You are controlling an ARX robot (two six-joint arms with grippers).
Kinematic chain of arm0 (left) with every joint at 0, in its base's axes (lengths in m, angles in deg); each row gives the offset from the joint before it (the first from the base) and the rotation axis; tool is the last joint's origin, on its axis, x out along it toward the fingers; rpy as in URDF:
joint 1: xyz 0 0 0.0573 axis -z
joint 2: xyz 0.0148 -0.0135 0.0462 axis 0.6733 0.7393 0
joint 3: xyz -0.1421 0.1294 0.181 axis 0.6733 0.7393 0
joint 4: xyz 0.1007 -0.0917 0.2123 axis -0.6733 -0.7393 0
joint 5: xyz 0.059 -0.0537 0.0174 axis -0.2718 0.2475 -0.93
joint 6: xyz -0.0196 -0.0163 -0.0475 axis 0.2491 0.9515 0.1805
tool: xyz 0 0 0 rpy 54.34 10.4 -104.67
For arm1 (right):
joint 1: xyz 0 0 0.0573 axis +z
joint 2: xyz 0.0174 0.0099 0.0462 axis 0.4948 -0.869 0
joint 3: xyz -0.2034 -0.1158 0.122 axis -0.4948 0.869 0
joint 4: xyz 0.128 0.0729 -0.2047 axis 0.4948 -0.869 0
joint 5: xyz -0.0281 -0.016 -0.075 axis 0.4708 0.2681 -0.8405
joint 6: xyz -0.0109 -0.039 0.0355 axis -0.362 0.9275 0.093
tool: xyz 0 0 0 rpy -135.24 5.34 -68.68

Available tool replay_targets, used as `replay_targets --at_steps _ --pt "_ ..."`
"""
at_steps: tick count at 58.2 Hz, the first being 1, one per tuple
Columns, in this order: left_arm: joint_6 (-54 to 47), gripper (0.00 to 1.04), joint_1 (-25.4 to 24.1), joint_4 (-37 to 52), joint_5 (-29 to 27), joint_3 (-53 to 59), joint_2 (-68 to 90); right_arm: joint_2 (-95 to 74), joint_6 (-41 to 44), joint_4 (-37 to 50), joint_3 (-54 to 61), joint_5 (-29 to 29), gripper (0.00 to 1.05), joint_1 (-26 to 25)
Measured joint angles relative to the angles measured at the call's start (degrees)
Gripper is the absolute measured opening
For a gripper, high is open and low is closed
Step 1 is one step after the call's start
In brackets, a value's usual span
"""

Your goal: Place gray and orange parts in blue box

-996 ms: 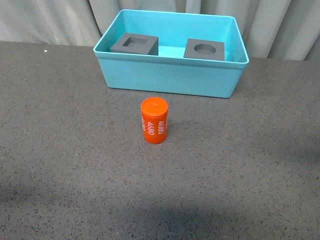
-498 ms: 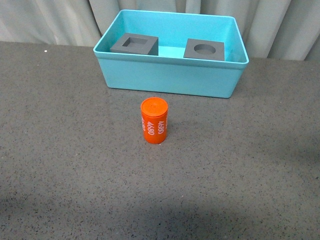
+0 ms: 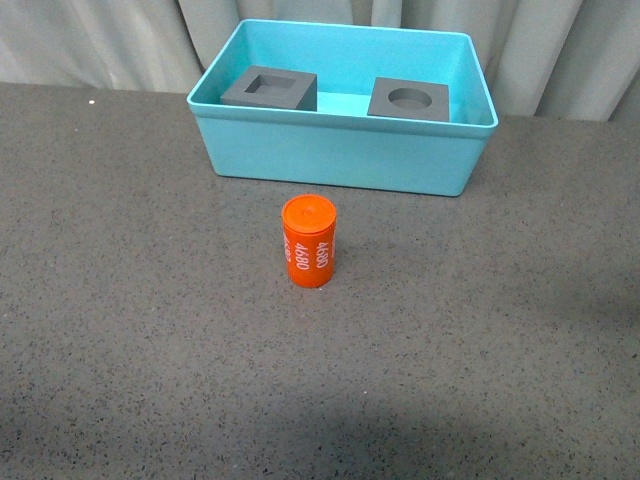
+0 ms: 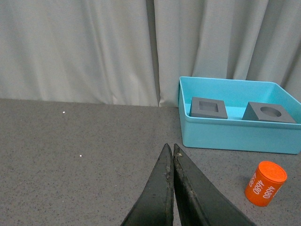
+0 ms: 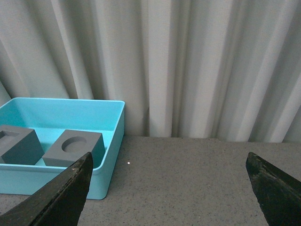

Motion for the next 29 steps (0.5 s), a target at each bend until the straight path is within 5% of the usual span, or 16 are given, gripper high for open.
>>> replay_targets --at_steps 29 --pt "-0.02 0.04 0.00 -13.68 0.00 -0.02 -13.29 0.04 0.02 0.00 0.00 0.02 0.95 0.00"
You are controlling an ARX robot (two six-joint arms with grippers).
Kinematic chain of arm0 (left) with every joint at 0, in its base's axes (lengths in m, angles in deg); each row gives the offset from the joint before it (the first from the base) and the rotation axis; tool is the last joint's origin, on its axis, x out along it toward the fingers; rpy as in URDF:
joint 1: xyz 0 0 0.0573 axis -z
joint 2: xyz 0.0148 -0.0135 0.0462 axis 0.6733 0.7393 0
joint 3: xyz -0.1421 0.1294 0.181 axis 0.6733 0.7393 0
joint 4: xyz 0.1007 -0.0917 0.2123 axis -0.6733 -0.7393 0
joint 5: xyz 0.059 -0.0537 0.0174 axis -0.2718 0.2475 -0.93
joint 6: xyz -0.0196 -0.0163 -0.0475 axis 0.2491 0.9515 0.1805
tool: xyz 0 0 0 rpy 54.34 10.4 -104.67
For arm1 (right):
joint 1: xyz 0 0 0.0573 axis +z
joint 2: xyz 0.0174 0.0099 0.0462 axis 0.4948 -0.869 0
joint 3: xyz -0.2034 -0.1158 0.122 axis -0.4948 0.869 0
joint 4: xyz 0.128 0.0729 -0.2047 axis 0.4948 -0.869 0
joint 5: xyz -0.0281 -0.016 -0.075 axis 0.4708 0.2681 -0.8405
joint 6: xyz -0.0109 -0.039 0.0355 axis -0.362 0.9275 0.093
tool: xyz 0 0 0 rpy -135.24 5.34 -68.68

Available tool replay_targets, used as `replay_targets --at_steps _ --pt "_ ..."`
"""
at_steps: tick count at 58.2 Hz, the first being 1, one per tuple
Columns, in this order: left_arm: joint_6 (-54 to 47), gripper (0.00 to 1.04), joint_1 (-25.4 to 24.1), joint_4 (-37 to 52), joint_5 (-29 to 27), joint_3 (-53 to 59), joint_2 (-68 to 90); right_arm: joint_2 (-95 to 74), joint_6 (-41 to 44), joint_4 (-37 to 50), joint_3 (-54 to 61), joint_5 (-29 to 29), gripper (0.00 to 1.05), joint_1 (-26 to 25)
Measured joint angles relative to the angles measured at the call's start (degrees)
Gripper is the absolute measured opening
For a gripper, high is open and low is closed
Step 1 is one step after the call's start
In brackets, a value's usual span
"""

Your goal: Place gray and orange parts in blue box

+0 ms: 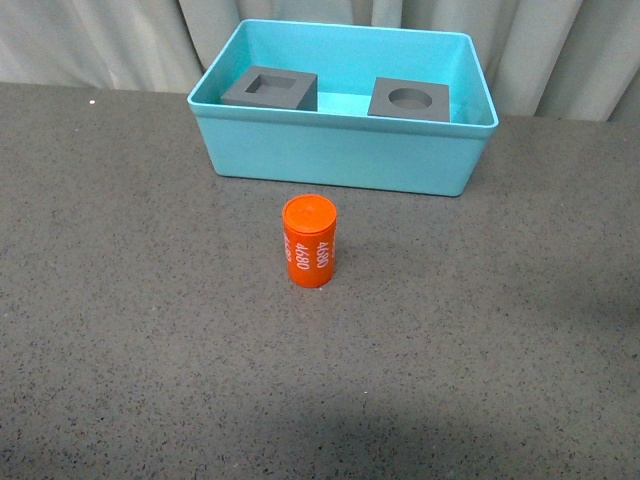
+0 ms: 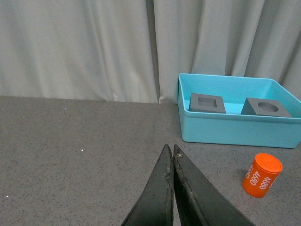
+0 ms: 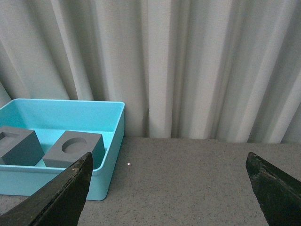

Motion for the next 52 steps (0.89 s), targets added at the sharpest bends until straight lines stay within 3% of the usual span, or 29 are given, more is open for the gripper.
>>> replay_targets --at_steps 8,15,20,28,38,52 --pt "0.00 0.08 0.00 -0.02 0.00 0.00 -0.04 -0.04 -0.02 0.00 0.00 0.00 0.95 0.00" --pt "0.00 0.30 0.00 -0.02 0.00 0.00 -0.07 -0.04 -0.02 0.00 -0.02 0.00 0.95 0.00" --pt "0.00 0.44 0.00 -0.02 0.00 0.00 -0.09 1.66 5.38 -9.09 -1.86 0.44 0.95 0.46" --pt "0.00 0.70 0.00 -0.02 0.00 0.00 -0.09 -0.46 13.11 -23.56 -8.52 7.28 0.95 2.95" --pt "-0.02 0.99 0.00 -0.02 0.00 0.00 -0.11 -8.61 13.79 -29.99 -17.79 15.30 0.95 6.71" --pt "-0.15 0.98 0.00 -0.02 0.00 0.00 -0.09 -21.55 16.59 -40.22 -32.28 27.85 0.95 11.28"
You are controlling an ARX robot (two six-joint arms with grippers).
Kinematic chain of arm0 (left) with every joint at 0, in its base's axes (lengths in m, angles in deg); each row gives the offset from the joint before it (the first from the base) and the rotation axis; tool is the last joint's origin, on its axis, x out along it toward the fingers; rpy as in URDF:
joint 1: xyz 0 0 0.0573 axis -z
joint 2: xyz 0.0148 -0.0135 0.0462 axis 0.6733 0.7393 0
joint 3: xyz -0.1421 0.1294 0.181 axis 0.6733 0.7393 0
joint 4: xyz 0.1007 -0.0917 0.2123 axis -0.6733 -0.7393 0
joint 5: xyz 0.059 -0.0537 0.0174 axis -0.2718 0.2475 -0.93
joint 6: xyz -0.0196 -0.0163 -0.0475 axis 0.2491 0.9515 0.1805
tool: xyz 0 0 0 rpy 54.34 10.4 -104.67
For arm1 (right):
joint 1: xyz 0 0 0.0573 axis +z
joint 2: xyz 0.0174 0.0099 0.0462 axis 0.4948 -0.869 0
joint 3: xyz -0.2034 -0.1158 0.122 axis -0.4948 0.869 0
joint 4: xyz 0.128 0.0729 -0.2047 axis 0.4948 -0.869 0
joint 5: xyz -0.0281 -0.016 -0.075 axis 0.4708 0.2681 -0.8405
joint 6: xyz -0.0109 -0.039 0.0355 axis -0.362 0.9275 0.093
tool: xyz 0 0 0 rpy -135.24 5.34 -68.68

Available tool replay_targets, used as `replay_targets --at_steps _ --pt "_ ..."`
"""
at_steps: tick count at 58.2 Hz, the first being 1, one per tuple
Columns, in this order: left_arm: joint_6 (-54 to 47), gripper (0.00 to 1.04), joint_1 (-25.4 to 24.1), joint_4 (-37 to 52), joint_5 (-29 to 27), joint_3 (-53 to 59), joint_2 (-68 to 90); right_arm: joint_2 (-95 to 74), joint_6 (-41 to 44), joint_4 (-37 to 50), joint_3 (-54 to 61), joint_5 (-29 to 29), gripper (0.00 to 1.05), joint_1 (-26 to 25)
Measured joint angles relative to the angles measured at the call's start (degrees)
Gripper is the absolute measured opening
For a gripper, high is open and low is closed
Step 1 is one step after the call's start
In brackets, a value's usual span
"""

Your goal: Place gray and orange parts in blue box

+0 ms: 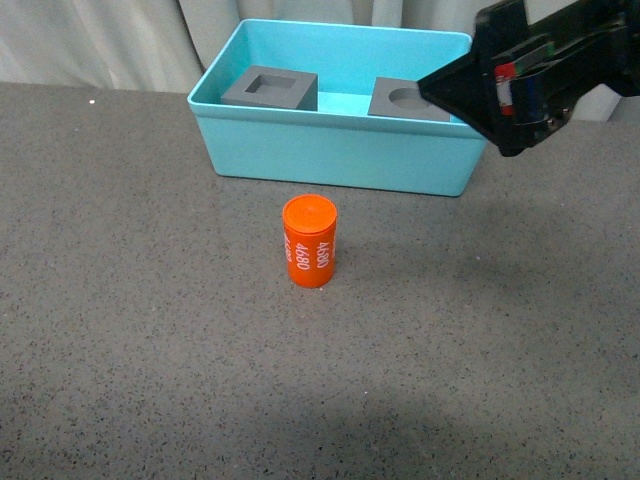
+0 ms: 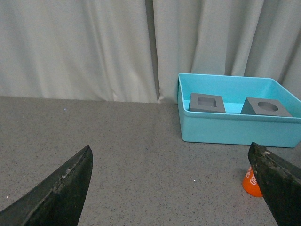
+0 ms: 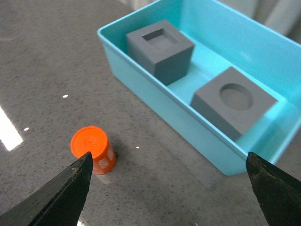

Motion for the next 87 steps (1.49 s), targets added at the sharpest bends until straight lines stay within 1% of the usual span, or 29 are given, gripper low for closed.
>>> replay_targets --at_steps 3,10,14,26,41,65,66,75,77,82,84,87 --pt "0.00 0.98 0.00 0.00 0.00 0.02 -0.02 -2.03 1.73 -2.23 -2.36 2.38 0.95 0.66" --pt "0.00 0.98 0.00 0.00 0.00 0.00 -0.02 -6.97 6.21 -6.62 -7.76 4.57 0.95 2.38" --pt "0.00 0.98 0.00 0.00 0.00 0.00 0.00 -9.18 7.39 -9.42 -9.90 5.66 0.95 3.32" --pt "0.00 0.98 0.00 0.00 0.00 0.00 0.00 -15.39 7.85 -13.09 -13.90 5.81 0.95 7.17" --pt "0.00 0.98 0.00 0.00 0.00 0.00 0.00 -21.66 8.70 -15.96 -18.69 3.37 0.95 10.93" --pt "0.00 0.98 0.00 0.00 0.00 0.00 0.00 -29.40 7.69 -17.59 -23.74 -0.68 0.95 12.28" --pt "0.00 0.98 0.00 0.00 0.00 0.00 0.00 -29.48 7.45 -17.59 -23.80 -0.68 0.94 12.33" --pt "0.00 0.98 0.00 0.00 0.00 0.00 0.00 -30.27 6.78 -17.64 -24.46 -1.18 0.73 12.90" --pt "0.00 0.98 0.00 0.00 0.00 0.00 0.00 -30.29 6.54 -17.62 -24.50 -1.20 0.68 13.00" --pt "0.00 0.98 0.00 0.00 0.00 0.00 0.00 -30.38 6.49 -18.16 -25.09 -2.14 0.50 13.27" --pt "0.00 0.98 0.00 0.00 0.00 0.00 -0.02 -30.38 6.51 -18.43 -25.29 -2.56 0.47 13.31" --pt "0.00 0.98 0.00 0.00 0.00 0.00 0.00 -30.38 6.47 -18.71 -25.49 -2.97 0.46 13.33"
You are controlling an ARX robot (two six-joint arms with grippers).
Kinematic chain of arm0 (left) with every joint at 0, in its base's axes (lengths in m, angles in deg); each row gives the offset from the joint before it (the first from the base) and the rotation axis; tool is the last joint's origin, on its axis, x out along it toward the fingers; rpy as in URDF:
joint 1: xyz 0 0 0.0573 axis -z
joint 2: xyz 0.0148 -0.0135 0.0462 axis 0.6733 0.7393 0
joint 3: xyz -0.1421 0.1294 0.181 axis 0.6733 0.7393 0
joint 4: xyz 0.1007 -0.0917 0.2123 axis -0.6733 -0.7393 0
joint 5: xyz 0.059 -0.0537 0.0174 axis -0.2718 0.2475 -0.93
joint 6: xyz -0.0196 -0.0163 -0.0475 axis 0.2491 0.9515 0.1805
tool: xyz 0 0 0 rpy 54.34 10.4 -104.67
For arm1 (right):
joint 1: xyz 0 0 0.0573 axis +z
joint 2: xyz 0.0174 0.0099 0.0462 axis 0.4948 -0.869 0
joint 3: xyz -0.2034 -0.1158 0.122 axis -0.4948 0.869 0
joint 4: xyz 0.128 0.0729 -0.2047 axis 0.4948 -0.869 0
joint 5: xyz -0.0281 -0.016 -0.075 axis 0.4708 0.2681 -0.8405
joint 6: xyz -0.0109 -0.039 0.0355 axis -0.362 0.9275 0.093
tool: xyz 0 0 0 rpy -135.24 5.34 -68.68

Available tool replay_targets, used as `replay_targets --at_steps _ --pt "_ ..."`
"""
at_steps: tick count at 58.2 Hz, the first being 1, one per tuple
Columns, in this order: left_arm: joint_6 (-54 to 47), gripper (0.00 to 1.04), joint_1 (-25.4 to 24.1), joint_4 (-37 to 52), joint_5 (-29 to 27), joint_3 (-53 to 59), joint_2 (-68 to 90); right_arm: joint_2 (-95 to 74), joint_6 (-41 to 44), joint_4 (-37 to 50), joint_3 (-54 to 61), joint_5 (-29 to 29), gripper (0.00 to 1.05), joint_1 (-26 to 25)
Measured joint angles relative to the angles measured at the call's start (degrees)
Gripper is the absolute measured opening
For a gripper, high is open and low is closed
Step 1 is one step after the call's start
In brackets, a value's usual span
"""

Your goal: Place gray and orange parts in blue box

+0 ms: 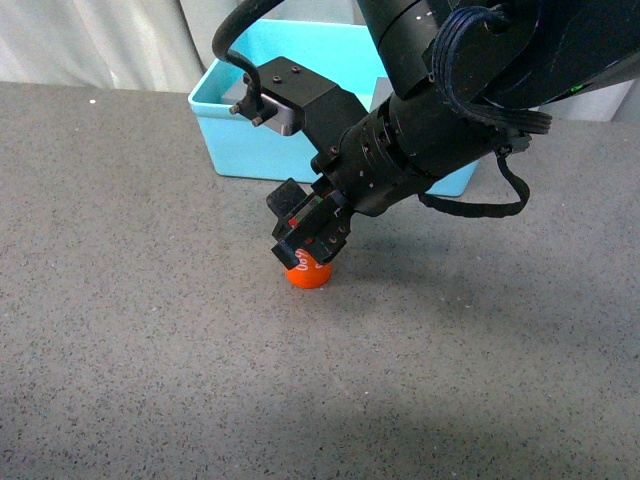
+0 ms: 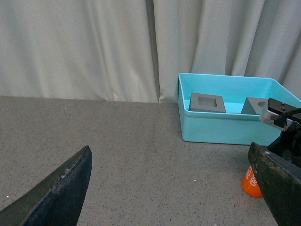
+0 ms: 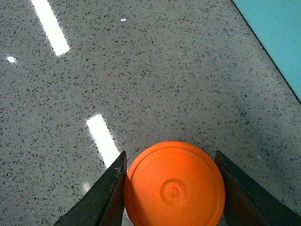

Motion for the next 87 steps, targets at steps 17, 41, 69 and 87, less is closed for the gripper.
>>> replay_targets --at_steps 17,41,69,87 --pt "0.00 0.98 0.00 0.00 0.00 0.00 0.00 4.20 -2.58 0.55 0.33 -1.46 0.45 -0.83" --pt "0.00 0.98 0.00 0.00 0.00 0.02 -0.02 9.25 -10.27 2.25 -11.74 -3.08 0.45 -7.21" --pt "0.00 0.98 0.00 0.00 0.00 0.00 -0.02 -8.09 -11.89 -4.96 -31.04 -6.71 0.45 -6.82" --pt "0.00 0.98 0.00 0.00 0.00 0.00 0.00 -17.70 -11.98 -11.54 -42.99 -7.41 0.45 -6.75"
